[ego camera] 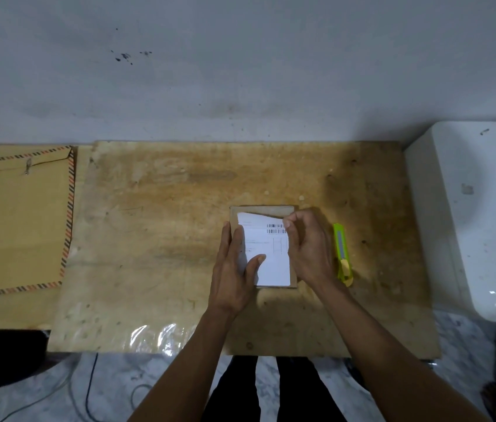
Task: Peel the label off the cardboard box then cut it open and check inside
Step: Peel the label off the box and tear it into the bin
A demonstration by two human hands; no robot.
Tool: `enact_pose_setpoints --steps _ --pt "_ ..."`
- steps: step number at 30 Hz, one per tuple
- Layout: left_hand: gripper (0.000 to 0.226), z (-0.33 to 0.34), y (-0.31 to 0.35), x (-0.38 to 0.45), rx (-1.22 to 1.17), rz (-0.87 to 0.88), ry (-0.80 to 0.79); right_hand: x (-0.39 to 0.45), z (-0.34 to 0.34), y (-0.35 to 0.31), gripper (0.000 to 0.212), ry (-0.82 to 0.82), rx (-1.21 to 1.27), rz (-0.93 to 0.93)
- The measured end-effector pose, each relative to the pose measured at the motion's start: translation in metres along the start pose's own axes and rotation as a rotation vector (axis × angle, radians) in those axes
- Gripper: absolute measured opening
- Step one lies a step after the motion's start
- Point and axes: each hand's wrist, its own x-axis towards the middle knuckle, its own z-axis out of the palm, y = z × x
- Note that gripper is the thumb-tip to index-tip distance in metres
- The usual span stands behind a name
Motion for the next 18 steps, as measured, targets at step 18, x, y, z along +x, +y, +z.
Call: enact_pose_setpoints --steps 18 --pt "0.055 0.001 -0.008 -0.008 -0.061 0.092 0.026 0.015 -0.007 0.015 0.007 0.067 0.14 -0.006"
